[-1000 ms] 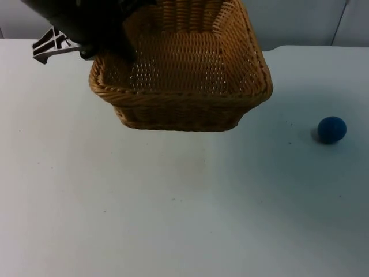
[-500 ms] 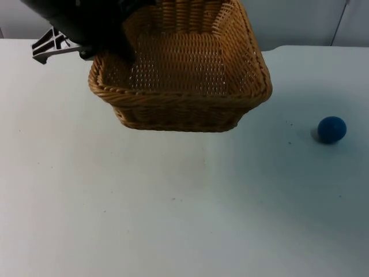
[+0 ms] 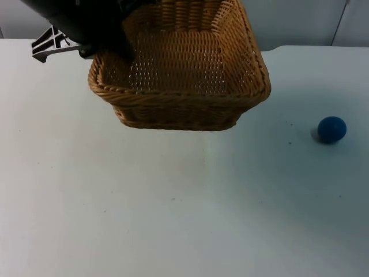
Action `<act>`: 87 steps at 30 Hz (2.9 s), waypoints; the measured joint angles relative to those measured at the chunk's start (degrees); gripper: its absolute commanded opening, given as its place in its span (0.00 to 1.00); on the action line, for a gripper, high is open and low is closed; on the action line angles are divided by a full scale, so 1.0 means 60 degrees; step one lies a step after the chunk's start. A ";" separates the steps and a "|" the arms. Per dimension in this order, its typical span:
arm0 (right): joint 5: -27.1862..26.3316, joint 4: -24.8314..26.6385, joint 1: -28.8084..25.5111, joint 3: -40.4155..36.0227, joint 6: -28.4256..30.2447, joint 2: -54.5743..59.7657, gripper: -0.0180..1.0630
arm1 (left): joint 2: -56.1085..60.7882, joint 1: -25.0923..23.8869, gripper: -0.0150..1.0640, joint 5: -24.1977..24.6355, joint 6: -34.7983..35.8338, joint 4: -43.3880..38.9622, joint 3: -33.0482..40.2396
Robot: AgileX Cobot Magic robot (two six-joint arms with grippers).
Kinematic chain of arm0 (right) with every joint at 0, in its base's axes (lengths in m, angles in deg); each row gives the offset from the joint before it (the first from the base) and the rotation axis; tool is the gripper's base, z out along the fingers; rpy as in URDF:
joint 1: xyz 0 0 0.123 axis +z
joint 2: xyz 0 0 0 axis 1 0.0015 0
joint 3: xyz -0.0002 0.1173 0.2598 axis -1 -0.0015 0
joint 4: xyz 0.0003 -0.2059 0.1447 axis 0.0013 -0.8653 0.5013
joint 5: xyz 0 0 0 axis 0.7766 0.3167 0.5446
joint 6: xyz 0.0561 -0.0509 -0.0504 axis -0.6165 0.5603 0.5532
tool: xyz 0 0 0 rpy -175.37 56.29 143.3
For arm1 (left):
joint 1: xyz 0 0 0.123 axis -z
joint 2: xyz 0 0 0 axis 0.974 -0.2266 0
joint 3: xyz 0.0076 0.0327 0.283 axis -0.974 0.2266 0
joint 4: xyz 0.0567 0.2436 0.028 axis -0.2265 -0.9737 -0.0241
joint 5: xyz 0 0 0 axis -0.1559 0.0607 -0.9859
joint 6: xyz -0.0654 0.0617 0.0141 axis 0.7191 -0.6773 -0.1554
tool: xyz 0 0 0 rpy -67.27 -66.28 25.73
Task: Pick up the basket with the left hand and place the ball into the basket with the right hand.
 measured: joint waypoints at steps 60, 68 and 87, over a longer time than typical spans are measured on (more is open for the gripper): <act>-0.6107 0.0563 0.1438 0.6910 0.0518 1.7887 0.95 | -0.0132 0.0000 0.01 -0.0438 -0.0485 -0.0198 0.0000; -0.5783 0.0884 0.1498 0.6910 0.0518 1.8629 0.95 | -0.0132 0.0000 0.01 -0.0438 -0.0502 -0.0198 0.0000; -0.5899 0.0884 0.1498 0.6910 0.0722 1.9634 0.95 | -0.0169 0.0000 0.01 -0.0438 -0.0540 -0.0198 0.0000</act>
